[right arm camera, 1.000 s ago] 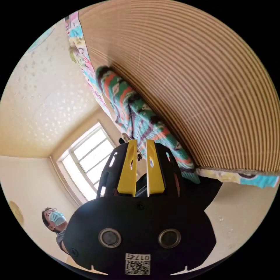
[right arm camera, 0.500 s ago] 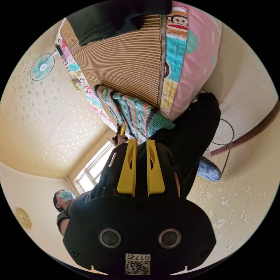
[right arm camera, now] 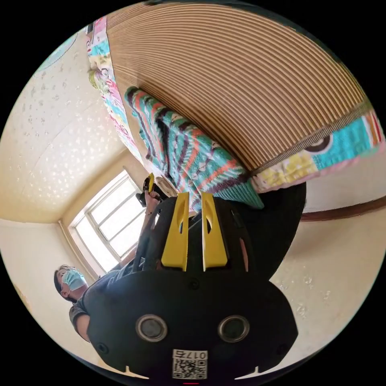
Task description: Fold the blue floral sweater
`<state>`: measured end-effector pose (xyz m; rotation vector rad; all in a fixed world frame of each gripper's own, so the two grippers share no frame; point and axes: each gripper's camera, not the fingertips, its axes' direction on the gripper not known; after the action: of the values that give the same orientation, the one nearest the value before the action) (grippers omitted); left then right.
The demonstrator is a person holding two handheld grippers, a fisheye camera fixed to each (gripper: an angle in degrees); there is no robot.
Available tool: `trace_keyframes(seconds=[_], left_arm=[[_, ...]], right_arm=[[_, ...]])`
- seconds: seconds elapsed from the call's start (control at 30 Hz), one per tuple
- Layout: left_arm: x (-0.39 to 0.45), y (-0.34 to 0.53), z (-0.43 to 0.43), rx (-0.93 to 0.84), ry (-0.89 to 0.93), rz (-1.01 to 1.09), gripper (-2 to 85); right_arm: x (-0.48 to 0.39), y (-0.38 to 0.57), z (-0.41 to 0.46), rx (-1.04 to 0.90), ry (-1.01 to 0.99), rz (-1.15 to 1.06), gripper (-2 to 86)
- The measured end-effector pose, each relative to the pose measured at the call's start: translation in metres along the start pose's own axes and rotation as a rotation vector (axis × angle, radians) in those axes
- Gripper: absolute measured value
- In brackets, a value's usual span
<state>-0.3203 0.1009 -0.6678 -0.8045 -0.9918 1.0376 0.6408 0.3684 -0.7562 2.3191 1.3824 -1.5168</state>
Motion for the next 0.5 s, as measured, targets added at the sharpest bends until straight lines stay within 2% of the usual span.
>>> trace_keyframes(seconds=[0.07, 0.13, 0.23, 0.33, 0.47, 0.5], left_arm=[[-0.016, 0.013, -0.014, -0.012, 0.030, 0.008, 5.0], [-0.034, 0.042, -0.029, -0.075, -0.056, 0.055, 7.5], [-0.066, 0.090, -0.035, -0.230, -0.095, 0.069, 7.7], [-0.098, 0.139, -0.050, -0.298, -0.132, 0.022, 8.0], [-0.131, 0.174, -0.056, -0.418, -0.073, -0.035, 10.0], [-0.137, 0.180, -0.048, -0.519, -0.073, -0.020, 11.3]], right_arm=[[-0.022, -0.013, 0.012, -0.041, 0.101, -0.063, 7.4], [-0.032, -0.018, 0.022, -0.069, 0.184, -0.093, 8.2], [-0.025, -0.023, 0.040, -0.129, 0.338, -0.070, 9.7], [-0.002, -0.026, 0.053, -0.186, 0.459, -0.034, 11.9], [0.031, -0.031, 0.060, -0.260, 0.469, -0.036, 15.9], [0.035, -0.032, 0.059, -0.265, 0.466, -0.033, 16.1]])
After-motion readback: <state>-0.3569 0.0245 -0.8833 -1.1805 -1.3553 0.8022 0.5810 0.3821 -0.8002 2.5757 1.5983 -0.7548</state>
